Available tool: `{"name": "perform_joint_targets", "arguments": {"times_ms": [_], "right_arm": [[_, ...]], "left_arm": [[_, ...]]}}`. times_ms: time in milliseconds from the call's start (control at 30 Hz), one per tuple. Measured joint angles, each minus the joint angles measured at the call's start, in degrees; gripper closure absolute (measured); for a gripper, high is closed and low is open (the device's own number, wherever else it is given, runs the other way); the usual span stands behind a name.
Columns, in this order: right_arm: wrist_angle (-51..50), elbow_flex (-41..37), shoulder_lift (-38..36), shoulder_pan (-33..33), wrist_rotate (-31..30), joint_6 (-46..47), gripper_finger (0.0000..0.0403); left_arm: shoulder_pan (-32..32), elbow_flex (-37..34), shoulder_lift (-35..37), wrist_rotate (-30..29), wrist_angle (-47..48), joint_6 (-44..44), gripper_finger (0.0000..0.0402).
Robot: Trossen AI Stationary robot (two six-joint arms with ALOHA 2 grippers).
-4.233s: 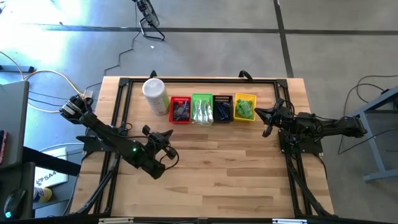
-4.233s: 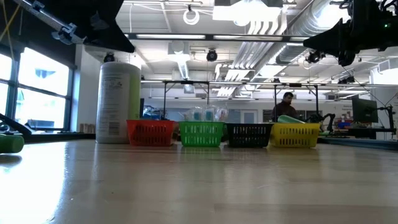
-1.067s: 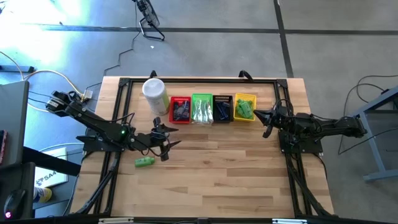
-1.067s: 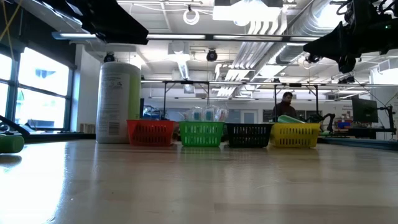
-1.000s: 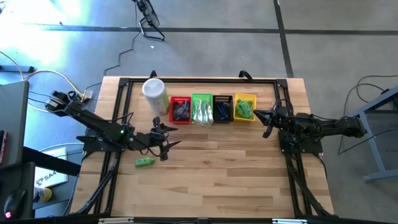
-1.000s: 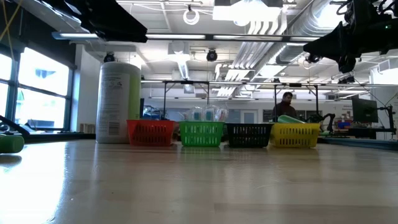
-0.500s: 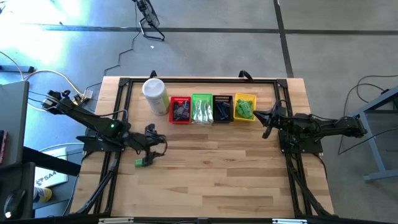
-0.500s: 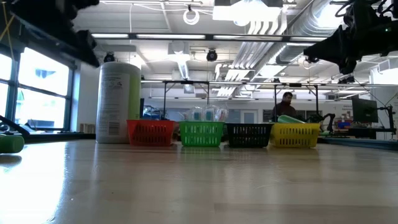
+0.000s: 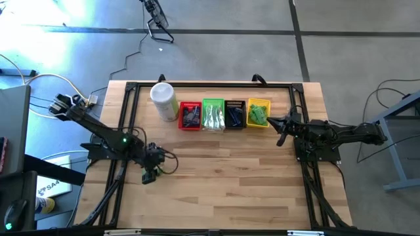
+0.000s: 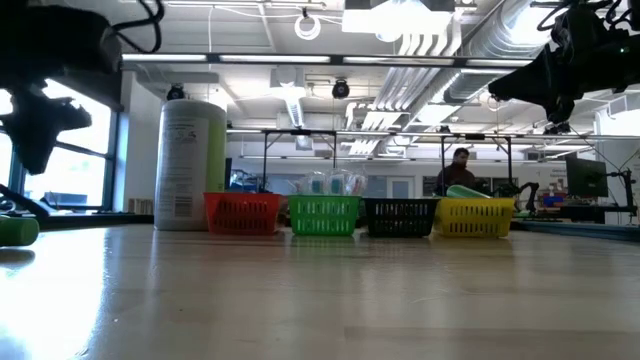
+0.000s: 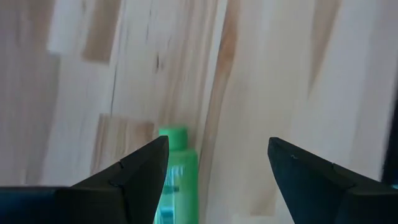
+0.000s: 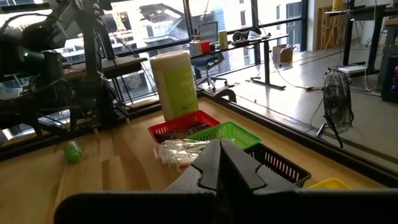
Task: Pick & Place Travel size toiletries
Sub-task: Put the green shampoo into the yellow bin
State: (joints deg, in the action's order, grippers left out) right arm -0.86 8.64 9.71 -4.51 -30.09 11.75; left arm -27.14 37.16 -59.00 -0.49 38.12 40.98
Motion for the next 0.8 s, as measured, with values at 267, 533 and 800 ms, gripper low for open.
{"name": "perform_joint_targets", "arguments": {"times_ms": [267, 533, 800], "right_arm": [[-0.5, 0.0, 0.0, 0.0, 0.0, 0.0, 0.0401], [-0.7, 0.0, 0.0, 0.0, 0.0, 0.0, 0.0401], [-1.4, 0.0, 0.0, 0.0, 0.0, 0.1, 0.0401]], "left_arm": [[-6.0, 0.0, -7.1, -0.2, 2.9, 6.5, 0.0132], [-7.1, 0.0, -14.1, -1.2, 6.2, 10.7, 0.0132], [-7.0, 0.0, -19.4, 2.0, 5.5, 10.3, 0.0132]]}}
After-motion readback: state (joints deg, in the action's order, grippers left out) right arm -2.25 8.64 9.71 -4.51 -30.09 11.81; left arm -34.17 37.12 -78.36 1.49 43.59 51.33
